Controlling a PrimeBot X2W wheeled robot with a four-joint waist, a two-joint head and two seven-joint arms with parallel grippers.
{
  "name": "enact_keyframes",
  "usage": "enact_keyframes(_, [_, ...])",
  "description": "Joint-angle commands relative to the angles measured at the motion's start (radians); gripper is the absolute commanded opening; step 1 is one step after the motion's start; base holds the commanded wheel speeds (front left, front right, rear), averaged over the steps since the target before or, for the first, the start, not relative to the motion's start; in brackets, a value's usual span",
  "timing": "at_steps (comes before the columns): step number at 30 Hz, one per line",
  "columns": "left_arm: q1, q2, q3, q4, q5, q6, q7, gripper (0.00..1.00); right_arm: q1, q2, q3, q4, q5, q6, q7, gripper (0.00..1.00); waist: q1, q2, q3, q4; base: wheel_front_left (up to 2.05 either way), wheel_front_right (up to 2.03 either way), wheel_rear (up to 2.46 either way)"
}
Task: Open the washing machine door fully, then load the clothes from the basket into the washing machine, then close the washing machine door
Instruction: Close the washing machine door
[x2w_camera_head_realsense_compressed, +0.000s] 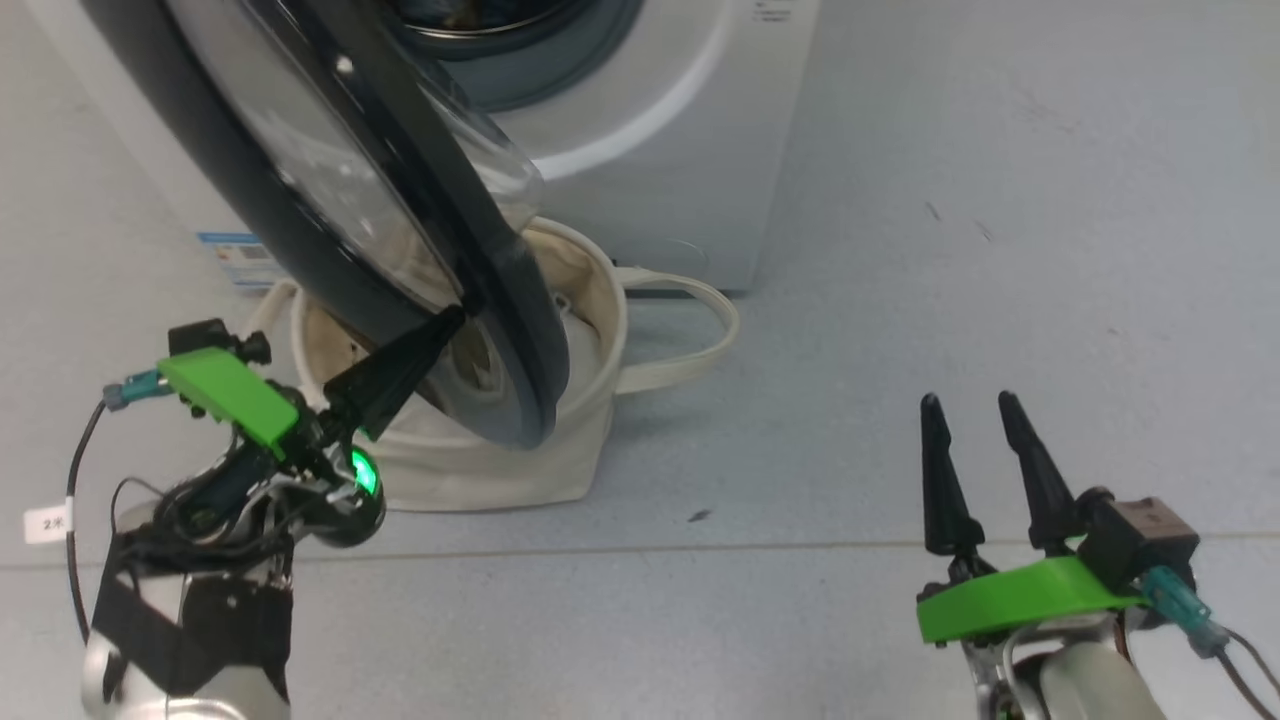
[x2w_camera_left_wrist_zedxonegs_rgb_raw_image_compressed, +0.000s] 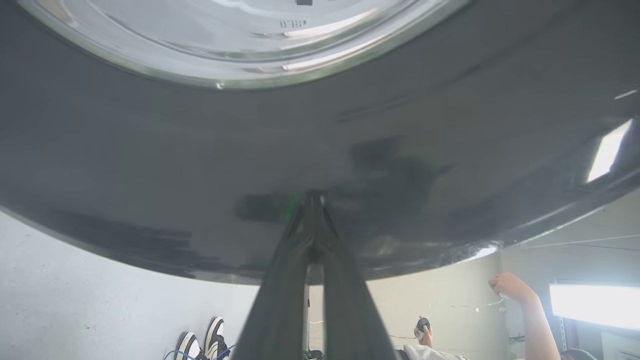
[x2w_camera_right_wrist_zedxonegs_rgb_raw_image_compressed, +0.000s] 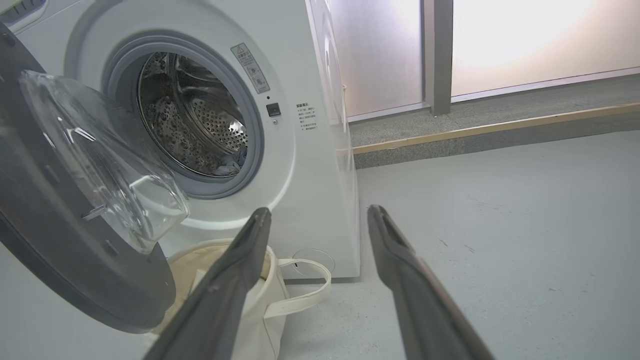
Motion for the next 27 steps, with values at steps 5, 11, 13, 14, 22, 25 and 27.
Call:
enact_keyframes(5, [-0.107, 0.013, -0.004, 0.048, -0.009, -0.052, -0.042, 0.0, -0.053, 0.004, -0.004, -0.045, -0.009, 0.0, -0.012, 1.0, 0.0, 0.0, 0.065, -0.074, 0.0, 0.0, 0.0])
enact_keyframes(11, [-0.167, 0.011, -0.03, 0.124, -0.004, -0.114, -0.083, 0.0, -0.07, 0.004, -0.009, -0.057, 0.002, 0.0, -0.012, 1.0, 0.0, 0.0, 0.105, -0.136, 0.0, 0.0, 0.0])
enact_keyframes(13, [-0.184, 0.015, -0.03, 0.148, 0.014, -0.132, -0.11, 0.0, -0.072, 0.004, -0.011, -0.058, 0.006, 0.0, -0.012, 1.0, 0.0, 0.0, 0.118, -0.157, 0.0, 0.0, 0.0])
enact_keyframes(14, [-0.193, 0.019, -0.026, 0.158, 0.021, -0.14, -0.128, 0.0, -0.073, 0.004, -0.012, -0.059, 0.008, 0.0, -0.012, 1.0, 0.0, 0.0, 0.123, -0.167, 0.0, 0.0, 0.0])
enact_keyframes(22, [-0.261, 0.038, 0.0, 0.214, 0.06, -0.171, -0.248, 0.0, -0.081, 0.004, -0.021, -0.06, 0.018, 0.0, -0.012, 1.0, 0.0, 0.0, 0.161, -0.205, 0.0, 0.0, 0.0])
enact_keyframes(25, [-0.278, 0.035, -0.007, 0.192, 0.066, -0.172, -0.272, 0.0, -0.087, 0.005, -0.018, -0.064, 0.017, 0.0, -0.012, 1.0, 0.0, 0.0, 0.173, -0.203, 0.0, 0.0, 0.0])
enact_keyframes(27, [-0.278, 0.031, -0.003, 0.175, 0.048, -0.172, -0.282, 0.0, -0.092, 0.005, -0.017, -0.066, 0.017, 0.0, -0.012, 1.0, 0.0, 0.0, 0.179, -0.199, 0.0, 0.0, 0.0])
